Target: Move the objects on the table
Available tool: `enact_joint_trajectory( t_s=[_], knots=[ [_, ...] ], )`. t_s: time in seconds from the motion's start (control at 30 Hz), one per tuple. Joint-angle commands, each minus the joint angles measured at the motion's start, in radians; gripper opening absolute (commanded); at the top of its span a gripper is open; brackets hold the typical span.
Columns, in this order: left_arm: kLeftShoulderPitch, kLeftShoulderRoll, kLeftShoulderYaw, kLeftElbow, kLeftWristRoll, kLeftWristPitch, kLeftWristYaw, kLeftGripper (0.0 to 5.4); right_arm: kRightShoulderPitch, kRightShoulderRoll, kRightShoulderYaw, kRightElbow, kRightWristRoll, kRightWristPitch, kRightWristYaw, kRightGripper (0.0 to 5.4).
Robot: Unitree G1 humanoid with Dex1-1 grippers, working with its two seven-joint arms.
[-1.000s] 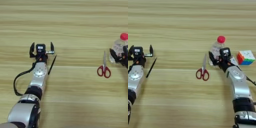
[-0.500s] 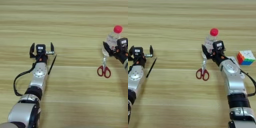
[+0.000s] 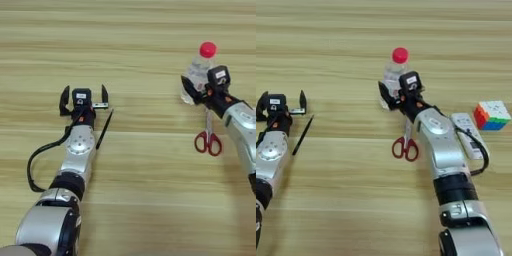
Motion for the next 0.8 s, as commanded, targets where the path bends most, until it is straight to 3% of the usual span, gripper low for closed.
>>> enact_joint_trajectory(
  t_s=[0.03,0.37,0.8],
  knots=[
    [-0.003,-0.004,0.000,-0.010,0.006,0.001,0.000,5.40,-0.039,0.025,0.016,0.039,-0.009,-0.018,0.007,3.23],
    [-0.002,-0.005,0.000,-0.013,0.006,0.002,0.002,5.40,-0.026,0.087,0.068,0.165,-0.046,-0.073,0.021,3.23],
    [0.002,-0.005,0.000,-0.018,0.005,0.002,0.002,5.40,-0.022,0.115,0.077,0.229,-0.059,-0.120,0.030,3.23]
  ],
)
